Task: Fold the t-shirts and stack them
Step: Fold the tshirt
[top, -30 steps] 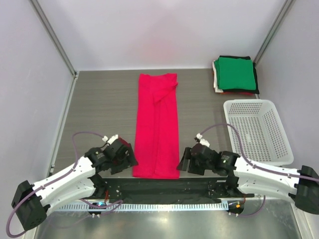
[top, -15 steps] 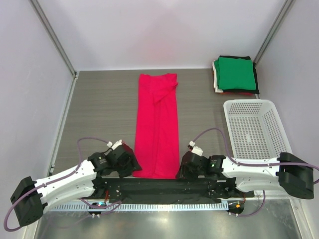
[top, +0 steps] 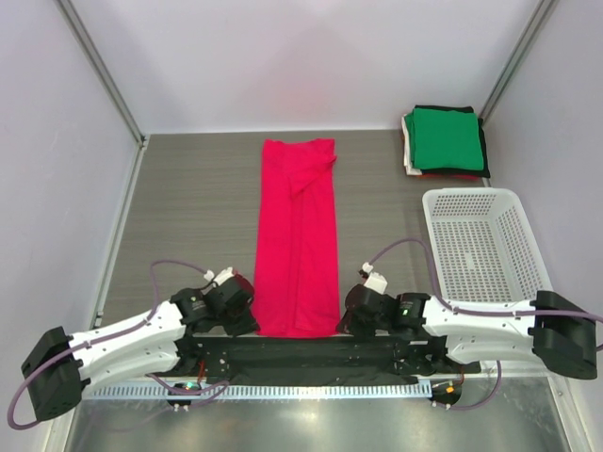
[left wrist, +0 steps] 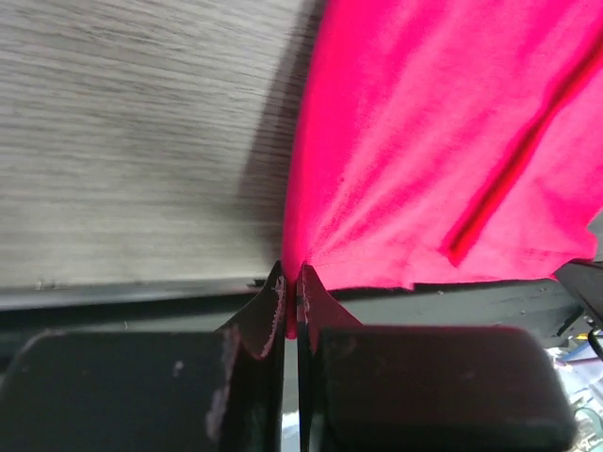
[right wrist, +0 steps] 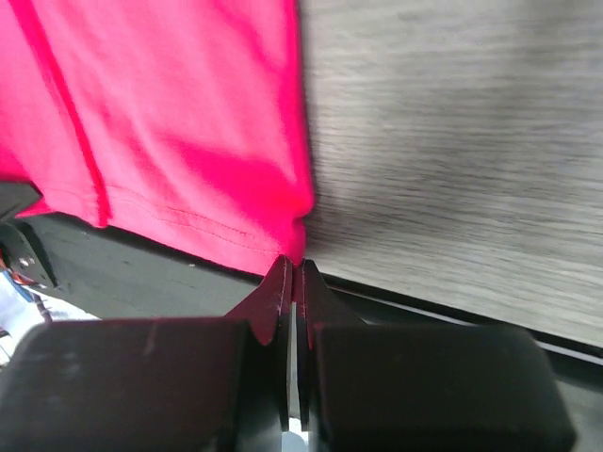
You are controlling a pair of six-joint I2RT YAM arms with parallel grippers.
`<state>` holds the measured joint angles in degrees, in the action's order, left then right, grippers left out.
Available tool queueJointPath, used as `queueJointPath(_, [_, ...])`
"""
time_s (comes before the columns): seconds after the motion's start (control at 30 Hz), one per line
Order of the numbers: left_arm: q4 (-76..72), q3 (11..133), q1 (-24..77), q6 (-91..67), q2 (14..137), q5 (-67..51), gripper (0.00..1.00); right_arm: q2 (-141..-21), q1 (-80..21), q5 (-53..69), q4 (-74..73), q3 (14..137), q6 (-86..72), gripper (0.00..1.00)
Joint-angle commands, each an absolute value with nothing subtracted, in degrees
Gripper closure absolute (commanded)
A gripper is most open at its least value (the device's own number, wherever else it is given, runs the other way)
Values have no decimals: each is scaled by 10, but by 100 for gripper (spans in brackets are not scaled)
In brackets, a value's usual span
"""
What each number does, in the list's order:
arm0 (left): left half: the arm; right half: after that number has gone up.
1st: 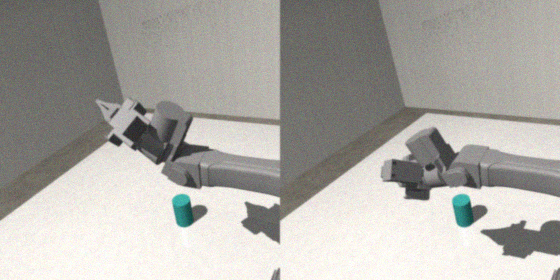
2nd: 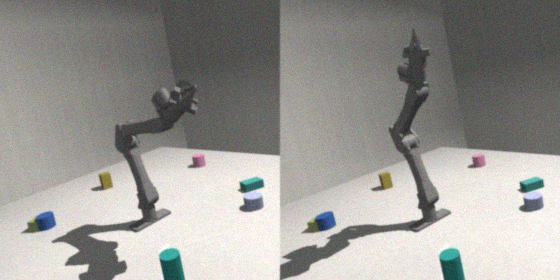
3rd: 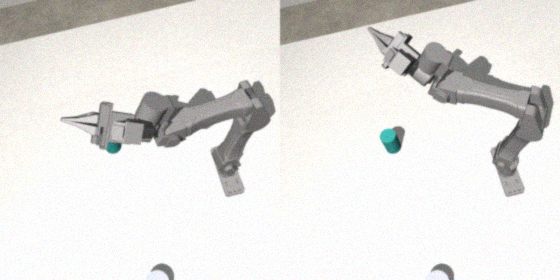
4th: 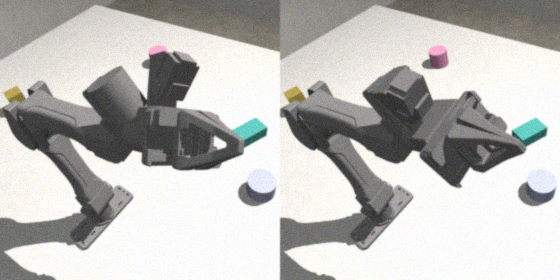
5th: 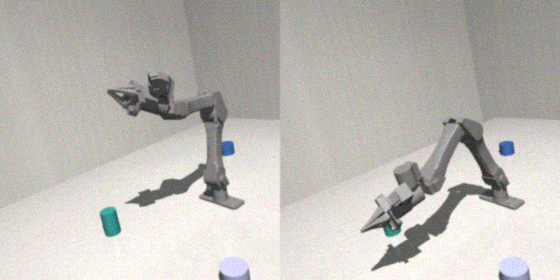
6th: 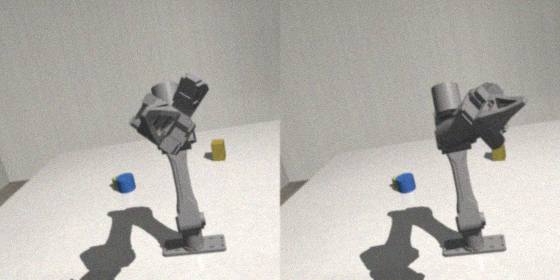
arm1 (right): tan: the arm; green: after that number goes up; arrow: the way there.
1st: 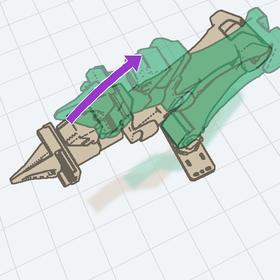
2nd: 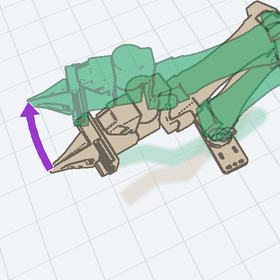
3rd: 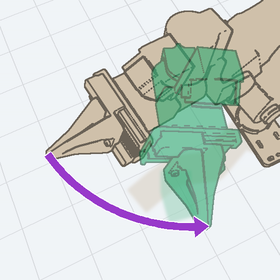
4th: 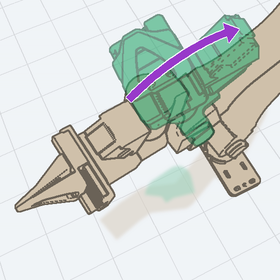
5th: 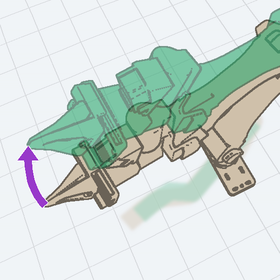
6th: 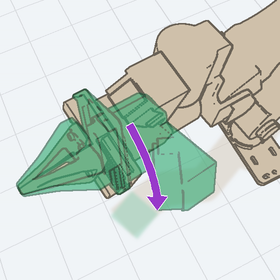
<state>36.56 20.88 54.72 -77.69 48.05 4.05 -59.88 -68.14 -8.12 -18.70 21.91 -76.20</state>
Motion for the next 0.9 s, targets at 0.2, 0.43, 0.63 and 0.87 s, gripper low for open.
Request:
queueJointPath(0.2, [496,440,547,-708,549,151,100,-588,-665,-210,-325,406,-689,99])
queueJointPath(0.43, [527,592,468,-595,660,176,100,-660,-513,-160,-333,517,-547,99])
queueJointPath(0.63, [490,687,373,-513,778,128,100,-790,-412,-120,-333,641,-454,99])
queueJointPath(0.87, [471,800,307,-455,914,106,100,-909,-338,-74,-321,756,-390,99])
